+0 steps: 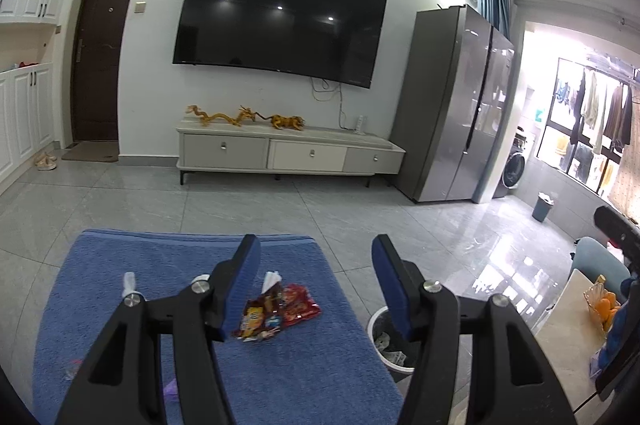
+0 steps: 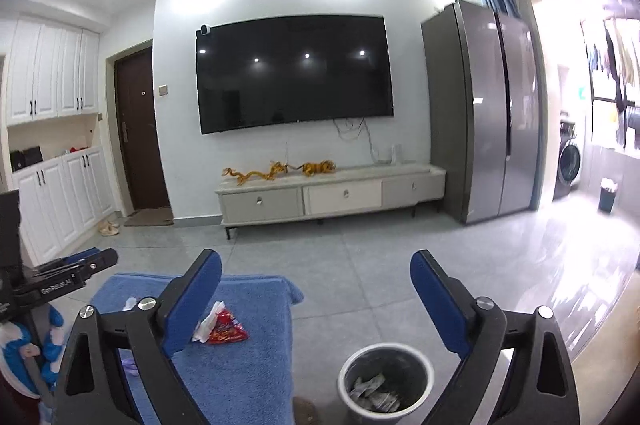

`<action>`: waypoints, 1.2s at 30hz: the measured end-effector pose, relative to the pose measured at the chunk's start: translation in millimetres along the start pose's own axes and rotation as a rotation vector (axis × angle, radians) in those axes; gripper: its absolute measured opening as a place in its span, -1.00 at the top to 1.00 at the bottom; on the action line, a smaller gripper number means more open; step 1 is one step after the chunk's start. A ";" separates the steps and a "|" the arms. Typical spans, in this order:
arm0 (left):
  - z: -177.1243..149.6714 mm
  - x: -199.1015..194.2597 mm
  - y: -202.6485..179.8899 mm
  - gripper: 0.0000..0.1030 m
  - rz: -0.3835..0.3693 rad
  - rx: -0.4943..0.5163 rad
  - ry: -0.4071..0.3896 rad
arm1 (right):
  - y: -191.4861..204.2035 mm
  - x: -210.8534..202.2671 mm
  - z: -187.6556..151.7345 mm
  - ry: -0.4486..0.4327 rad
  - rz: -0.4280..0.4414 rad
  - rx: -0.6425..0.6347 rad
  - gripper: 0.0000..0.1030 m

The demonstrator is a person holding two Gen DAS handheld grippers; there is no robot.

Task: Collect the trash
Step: 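Move both open tools back over the trash on the towel, then grasp the red-tied clear plastic bag with the left gripper while the right gripper grasps the brown snack wrapper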

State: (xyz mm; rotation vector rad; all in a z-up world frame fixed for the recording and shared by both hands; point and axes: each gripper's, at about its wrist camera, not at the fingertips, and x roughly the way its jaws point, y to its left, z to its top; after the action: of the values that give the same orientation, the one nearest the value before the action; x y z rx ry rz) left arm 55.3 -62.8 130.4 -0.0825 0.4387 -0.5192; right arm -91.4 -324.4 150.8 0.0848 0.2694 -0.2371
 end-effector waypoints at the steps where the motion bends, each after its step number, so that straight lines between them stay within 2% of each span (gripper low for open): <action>1: -0.3 -1.3 0.8 -0.09 0.003 -0.003 -0.003 | 7.9 -5.0 0.3 -0.020 -0.017 -0.026 -0.93; 8: -14.3 -32.3 32.5 -0.11 0.029 -0.030 -0.042 | 52.3 -23.1 -2.6 -0.115 -0.059 -0.124 -1.00; 15: -25.9 -48.3 69.7 -0.11 0.065 -0.085 -0.073 | 67.1 -17.0 -5.8 -0.129 -0.020 -0.084 -1.00; 21: -41.0 -58.8 114.3 -0.11 0.148 -0.129 -0.095 | 80.7 0.5 -10.6 -0.120 0.025 -0.064 -1.00; 30: -78.4 -54.9 181.7 -0.11 0.258 -0.198 -0.030 | 96.2 67.0 -35.9 -0.040 0.169 -0.002 -1.00; 36: -107.0 -38.1 220.7 -0.11 0.309 -0.237 0.045 | 120.9 135.2 -69.9 0.186 0.284 0.030 -1.00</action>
State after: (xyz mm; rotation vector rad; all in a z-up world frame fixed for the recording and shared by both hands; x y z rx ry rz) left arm 82.1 151.1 7.3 -0.2274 0.5445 -0.1638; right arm 46.9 -229.1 52.9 0.1732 0.4341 0.0500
